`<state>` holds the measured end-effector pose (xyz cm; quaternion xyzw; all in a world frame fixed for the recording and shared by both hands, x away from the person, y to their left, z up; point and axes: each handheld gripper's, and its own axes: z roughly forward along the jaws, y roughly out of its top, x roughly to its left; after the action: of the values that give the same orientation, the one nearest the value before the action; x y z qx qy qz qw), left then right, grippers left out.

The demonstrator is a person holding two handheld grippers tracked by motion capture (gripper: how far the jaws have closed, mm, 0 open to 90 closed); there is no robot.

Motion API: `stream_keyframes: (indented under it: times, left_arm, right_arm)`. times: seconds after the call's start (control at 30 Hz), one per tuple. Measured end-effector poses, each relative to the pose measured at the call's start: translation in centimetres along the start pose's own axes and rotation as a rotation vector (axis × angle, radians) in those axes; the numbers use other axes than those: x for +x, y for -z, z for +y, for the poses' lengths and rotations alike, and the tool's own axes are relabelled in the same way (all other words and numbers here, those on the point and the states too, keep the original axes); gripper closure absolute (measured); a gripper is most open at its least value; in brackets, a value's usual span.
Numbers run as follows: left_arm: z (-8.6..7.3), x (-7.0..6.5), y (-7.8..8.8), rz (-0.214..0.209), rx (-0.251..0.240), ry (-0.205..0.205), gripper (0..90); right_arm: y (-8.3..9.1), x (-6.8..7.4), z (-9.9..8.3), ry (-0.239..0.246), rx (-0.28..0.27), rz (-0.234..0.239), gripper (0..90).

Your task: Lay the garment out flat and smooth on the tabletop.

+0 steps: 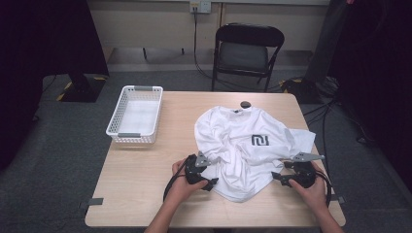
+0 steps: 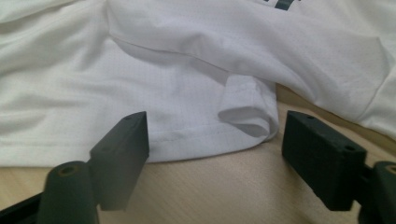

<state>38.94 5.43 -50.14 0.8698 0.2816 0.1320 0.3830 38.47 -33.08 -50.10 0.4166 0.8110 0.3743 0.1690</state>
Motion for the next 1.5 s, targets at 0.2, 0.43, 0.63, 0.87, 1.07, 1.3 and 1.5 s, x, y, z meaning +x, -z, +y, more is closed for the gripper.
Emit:
stream_keyframes:
  times: [0.2, 0.43, 0.63, 0.87, 1.07, 1.3, 1.5]
  left_arm:
    - [0.0, 0.0, 0.0, 0.002, -0.002, 0.004, 14.4]
    - [0.0, 0.3, 0.5, 0.008, -0.002, 0.061, 15.3]
    - [0.4, 1.1, 2.0, 0.04, -0.065, 0.104, 25.1]
    - [0.2, 2.9, 2.5, 0.089, -0.066, 0.181, 52.3]
    - [0.2, 3.5, 1.9, 0.113, -0.031, 0.154, 61.1]
    - [0.7, 3.7, 0.7, 0.09, -0.02, 0.186, 65.1]
    - [1.5, 4.1, 0.4, 0.1, 0.029, 0.156, 84.4]
  right_arm:
    - [0.3, 0.1, -0.6, 0.041, 0.008, -0.022, 12.1]
    - [0.1, 0.2, -0.5, 0.039, 0.012, -0.02, 10.3]
    - [0.1, 0.2, -0.5, 0.041, 0.011, -0.019, 10.3]
    - [0.1, 0.2, -0.5, 0.041, 0.011, -0.019, 10.3]
    - [0.1, 0.2, -0.5, 0.041, 0.011, -0.019, 10.3]
    - [0.1, 0.2, -0.5, 0.041, 0.011, -0.019, 10.3]
    - [0.1, 0.2, -0.5, 0.041, 0.011, -0.019, 10.3]
